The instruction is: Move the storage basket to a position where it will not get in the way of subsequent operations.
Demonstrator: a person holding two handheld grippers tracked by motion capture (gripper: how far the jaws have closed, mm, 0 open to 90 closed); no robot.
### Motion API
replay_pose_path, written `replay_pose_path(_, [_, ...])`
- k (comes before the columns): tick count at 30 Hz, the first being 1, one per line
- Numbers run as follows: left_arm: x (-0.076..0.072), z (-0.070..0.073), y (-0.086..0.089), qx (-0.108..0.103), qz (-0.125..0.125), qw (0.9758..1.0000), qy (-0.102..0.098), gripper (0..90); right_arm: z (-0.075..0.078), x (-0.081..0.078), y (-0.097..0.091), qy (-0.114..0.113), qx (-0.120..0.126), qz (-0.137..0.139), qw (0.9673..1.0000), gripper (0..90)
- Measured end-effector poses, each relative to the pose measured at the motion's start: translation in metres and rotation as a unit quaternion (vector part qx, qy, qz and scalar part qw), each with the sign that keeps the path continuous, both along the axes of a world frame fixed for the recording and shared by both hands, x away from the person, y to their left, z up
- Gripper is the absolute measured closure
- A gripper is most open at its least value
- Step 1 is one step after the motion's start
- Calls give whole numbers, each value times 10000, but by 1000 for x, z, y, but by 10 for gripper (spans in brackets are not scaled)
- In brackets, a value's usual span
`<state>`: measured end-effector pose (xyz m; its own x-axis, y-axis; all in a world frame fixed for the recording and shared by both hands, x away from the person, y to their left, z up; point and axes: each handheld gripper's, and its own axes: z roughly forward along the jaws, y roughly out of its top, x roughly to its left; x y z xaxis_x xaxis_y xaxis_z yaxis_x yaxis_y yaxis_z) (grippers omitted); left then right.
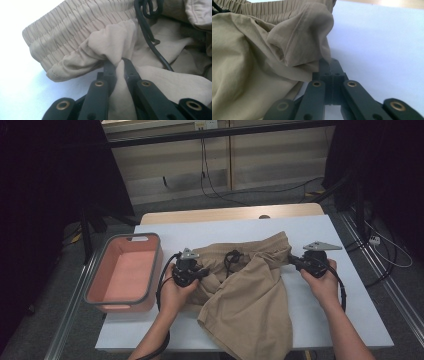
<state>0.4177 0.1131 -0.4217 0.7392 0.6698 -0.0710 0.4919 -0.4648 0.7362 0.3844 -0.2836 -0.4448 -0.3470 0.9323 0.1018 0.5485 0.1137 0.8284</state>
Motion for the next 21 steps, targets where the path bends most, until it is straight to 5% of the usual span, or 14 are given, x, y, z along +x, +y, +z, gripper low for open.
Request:
replay_pose_path(8, [-1, -1, -1, -79, 21, 9999, 59, 844, 3, -6, 7, -24, -78, 147, 9999, 867])
replay_pose_path(16, [-1, 2, -1, -69, -17, 10000, 46, 843, 25, -16, 28, -313, -229, 371, 9986, 507])
replay_pose_path(21, [-2, 3, -2, -86, -23, 10000, 41, 844, 38, -19, 66, -418, -195, 796, 9958, 246])
